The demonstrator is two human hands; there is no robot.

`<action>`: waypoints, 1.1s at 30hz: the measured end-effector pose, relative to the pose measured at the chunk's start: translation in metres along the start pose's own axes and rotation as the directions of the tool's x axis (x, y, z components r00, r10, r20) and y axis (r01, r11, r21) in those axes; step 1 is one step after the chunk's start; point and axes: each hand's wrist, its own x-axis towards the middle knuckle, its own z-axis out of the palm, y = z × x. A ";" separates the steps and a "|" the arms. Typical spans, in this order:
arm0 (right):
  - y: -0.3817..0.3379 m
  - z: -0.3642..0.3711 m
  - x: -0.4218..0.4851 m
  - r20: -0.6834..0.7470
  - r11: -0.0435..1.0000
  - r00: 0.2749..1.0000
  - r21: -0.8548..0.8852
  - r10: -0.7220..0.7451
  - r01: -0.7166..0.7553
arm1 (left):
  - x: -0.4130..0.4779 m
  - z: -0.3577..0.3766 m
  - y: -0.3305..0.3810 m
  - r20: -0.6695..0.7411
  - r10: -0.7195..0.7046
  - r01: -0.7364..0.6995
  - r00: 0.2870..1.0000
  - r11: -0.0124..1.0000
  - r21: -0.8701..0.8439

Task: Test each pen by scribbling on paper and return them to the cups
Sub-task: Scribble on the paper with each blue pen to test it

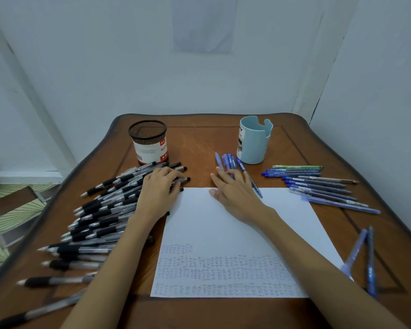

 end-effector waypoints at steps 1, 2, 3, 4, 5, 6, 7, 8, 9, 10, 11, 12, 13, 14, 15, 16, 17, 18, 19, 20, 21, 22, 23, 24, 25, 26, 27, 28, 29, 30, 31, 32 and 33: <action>0.005 -0.003 -0.002 -0.101 0.998 0.995 0.057 0.007 -0.001 | 0.000 0.000 0.000 -0.003 0.002 -0.002 1.000 1.000 -0.007; 0.012 -0.008 -0.004 -0.259 0.994 0.965 0.108 0.042 -0.014 | 0.000 0.000 0.001 -0.005 0.004 -0.004 1.000 1.000 -0.011; 0.022 -0.014 -0.006 -0.394 0.988 0.912 0.144 0.114 -0.061 | 0.000 -0.001 0.001 -0.004 0.005 -0.005 1.000 1.000 -0.010; 0.035 -0.020 -0.010 -0.447 0.974 0.869 0.166 0.213 -0.153 | 0.000 -0.001 0.001 -0.002 0.005 -0.005 1.000 1.000 -0.006; 0.049 -0.026 -0.014 -0.427 0.950 0.849 0.159 0.311 -0.268 | 0.000 -0.001 0.001 0.001 0.004 -0.004 1.000 1.000 0.000; 0.064 -0.031 -0.018 -0.361 0.919 0.846 0.120 0.393 -0.375 | 0.000 -0.001 0.001 0.005 0.002 -0.002 1.000 1.000 0.005; 0.077 -0.034 -0.021 -0.287 0.894 0.848 0.078 0.445 -0.442 | 0.000 -0.001 0.001 0.008 -0.001 0.001 1.000 1.000 0.008; 0.088 -0.035 -0.022 -0.228 0.883 0.855 0.058 0.466 -0.466 | -0.001 -0.001 0.001 0.012 -0.005 0.005 1.000 1.000 0.011; 0.095 -0.034 -0.023 -0.198 0.883 0.861 0.066 0.468 -0.465 | -0.001 -0.002 0.002 0.017 -0.008 0.008 1.000 1.000 0.016; 0.098 -0.033 -0.023 -0.203 0.892 0.869 0.068 0.451 -0.446 | -0.001 -0.002 0.002 0.023 -0.011 0.011 1.000 1.000 0.022; 0.100 -0.031 -0.022 -0.232 0.908 0.880 0.046 0.415 -0.417 | -0.001 -0.002 0.003 0.028 -0.013 0.012 1.000 1.000 0.026; 0.102 -0.029 -0.021 -0.270 0.924 0.888 0.016 0.373 -0.383 | -0.001 -0.002 0.003 0.033 -0.015 0.014 0.999 1.000 0.028; 0.103 -0.027 -0.021 -0.307 0.938 0.893 -0.007 0.328 -0.347 | -0.001 -0.003 0.003 0.039 -0.017 0.016 0.999 1.000 0.026; 0.103 -0.026 -0.022 -0.333 0.948 0.896 -0.021 0.293 -0.317 | 0.000 -0.003 0.003 0.044 -0.020 0.019 0.999 1.000 0.023; 0.105 -0.024 -0.022 -0.356 0.958 0.899 -0.031 0.255 -0.284 | 0.000 -0.003 0.003 0.047 -0.022 0.021 0.999 1.000 0.021; 0.106 -0.022 -0.022 -0.369 0.965 0.900 -0.027 0.232 -0.260 | 0.000 -0.003 0.003 0.047 -0.022 0.021 0.999 1.000 0.018; 0.109 -0.019 -0.022 -0.380 0.971 0.900 -0.015 0.214 -0.238 | 0.000 -0.003 0.003 0.044 -0.021 0.021 0.999 1.000 0.016; 0.110 -0.017 -0.022 -0.385 0.976 0.901 -0.003 0.201 -0.219 | 0.000 -0.003 0.003 0.042 -0.021 0.021 0.999 1.000 0.015; 0.112 -0.015 -0.023 -0.403 0.981 0.898 -0.001 0.175 -0.192 | 0.000 -0.003 0.003 0.044 -0.022 0.021 0.999 1.000 0.016; 0.113 -0.014 -0.024 -0.439 0.987 0.887 0.003 0.145 -0.159 | 0.000 -0.003 0.002 0.049 -0.023 0.022 0.999 1.000 0.018; 0.114 -0.015 -0.026 -0.498 0.993 0.860 0.011 0.109 -0.120 | 0.000 -0.003 0.002 0.053 -0.024 0.023 0.998 1.000 0.021; 0.111 -0.018 -0.028 -0.569 0.996 0.818 0.024 0.083 -0.084 | 0.000 -0.003 0.002 0.054 -0.025 0.024 0.998 0.999 0.022; 0.106 -0.021 -0.029 -0.643 0.998 0.763 0.040 0.062 -0.047 | 0.000 -0.003 0.002 0.052 -0.024 0.023 0.998 0.999 0.023; 0.098 -0.026 -0.030 -0.706 0.998 0.707 0.066 0.054 -0.010 | 0.000 -0.003 0.002 0.048 -0.022 0.021 0.999 0.999 0.025; 0.086 -0.029 -0.031 -0.747 0.994 0.662 0.105 0.054 0.037 | 0.000 -0.002 0.002 0.047 -0.022 0.021 0.999 0.999 0.029; 0.070 -0.034 -0.034 -0.767 0.984 0.638 0.155 0.065 0.087 | 0.000 -0.002 0.002 0.050 -0.023 0.021 0.999 0.999 0.036; 0.054 -0.037 -0.037 -0.772 0.971 0.631 0.199 0.072 0.133 | 0.001 -0.002 0.002 0.055 -0.024 0.022 0.998 0.999 0.042; 0.036 -0.037 -0.041 -0.760 0.958 0.645 0.232 0.072 0.167 | 0.001 -0.003 0.002 0.059 -0.026 0.024 0.998 0.999 0.045; 0.019 -0.035 -0.045 -0.734 0.950 0.677 0.248 0.057 0.188 | 0.001 -0.003 0.002 0.062 -0.028 0.025 0.998 0.999 0.047; 0.003 -0.030 -0.049 -0.693 0.948 0.720 0.246 0.028 0.200 | 0.001 -0.003 0.003 0.062 -0.029 0.026 0.998 0.998 0.049; -0.013 -0.024 -0.053 -0.647 0.948 0.763 0.233 -0.016 0.217 | 0.001 -0.003 0.003 0.061 -0.030 0.027 0.998 0.998 0.052; -0.026 -0.018 -0.056 -0.601 0.945 0.797 0.220 -0.064 0.242 | 0.001 -0.003 0.003 0.058 -0.030 0.027 0.998 0.998 0.059; -0.037 -0.012 -0.059 -0.563 0.941 0.818 0.199 -0.119 0.274 | 0.001 -0.003 0.003 0.057 -0.030 0.026 0.998 0.997 0.068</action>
